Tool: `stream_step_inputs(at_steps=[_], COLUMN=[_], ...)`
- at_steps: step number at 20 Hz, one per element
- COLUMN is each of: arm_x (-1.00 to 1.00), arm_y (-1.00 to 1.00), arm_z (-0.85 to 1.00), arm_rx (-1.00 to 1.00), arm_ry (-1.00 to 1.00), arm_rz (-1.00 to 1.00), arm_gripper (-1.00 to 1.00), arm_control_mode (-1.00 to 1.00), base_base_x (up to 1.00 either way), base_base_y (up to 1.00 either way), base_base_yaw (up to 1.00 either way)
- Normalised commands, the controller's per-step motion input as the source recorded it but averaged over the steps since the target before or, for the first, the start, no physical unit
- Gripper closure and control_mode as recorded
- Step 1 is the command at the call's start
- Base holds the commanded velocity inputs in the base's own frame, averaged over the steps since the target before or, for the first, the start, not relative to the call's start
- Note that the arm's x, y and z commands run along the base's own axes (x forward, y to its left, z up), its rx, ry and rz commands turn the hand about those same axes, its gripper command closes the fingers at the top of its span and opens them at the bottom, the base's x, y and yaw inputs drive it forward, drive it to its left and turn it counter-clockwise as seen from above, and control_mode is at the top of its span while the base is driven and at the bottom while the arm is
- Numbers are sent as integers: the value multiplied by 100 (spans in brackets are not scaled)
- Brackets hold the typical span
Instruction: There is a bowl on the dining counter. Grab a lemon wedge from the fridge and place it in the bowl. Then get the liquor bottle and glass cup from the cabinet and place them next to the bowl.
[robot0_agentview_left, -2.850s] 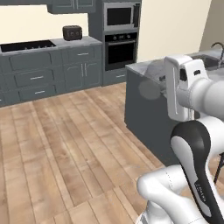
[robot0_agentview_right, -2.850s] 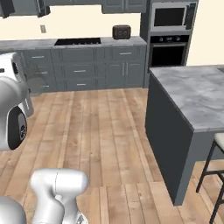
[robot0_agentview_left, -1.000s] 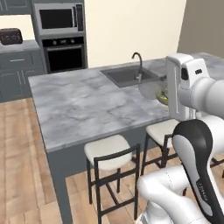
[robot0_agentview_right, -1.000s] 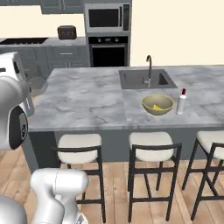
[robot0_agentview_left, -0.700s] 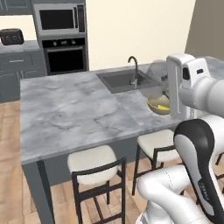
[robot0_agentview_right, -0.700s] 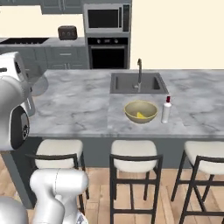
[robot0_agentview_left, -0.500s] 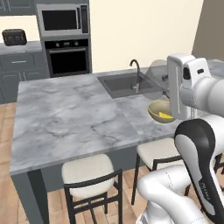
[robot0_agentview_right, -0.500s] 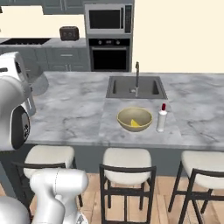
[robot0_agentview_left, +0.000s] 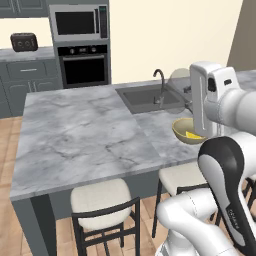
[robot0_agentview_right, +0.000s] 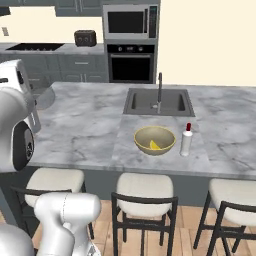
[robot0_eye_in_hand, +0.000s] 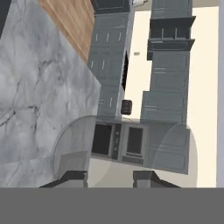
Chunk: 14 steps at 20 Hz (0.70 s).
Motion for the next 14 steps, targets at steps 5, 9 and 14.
stream_step_inputs(at_steps=[5,9,14], arm_x=[0,72,78], arm_y=[0,-13,-13], arm_z=[0,0,-2], arm_rx=[0,6,5], arm_ry=[0,12,17], arm_rz=[0,0,0], arm_gripper=[100,100,100], arm_control_mode=[100,-100,-100], base_base_x=[67,0,0], base_base_y=[0,0,0], base_base_yaw=[0,0,0])
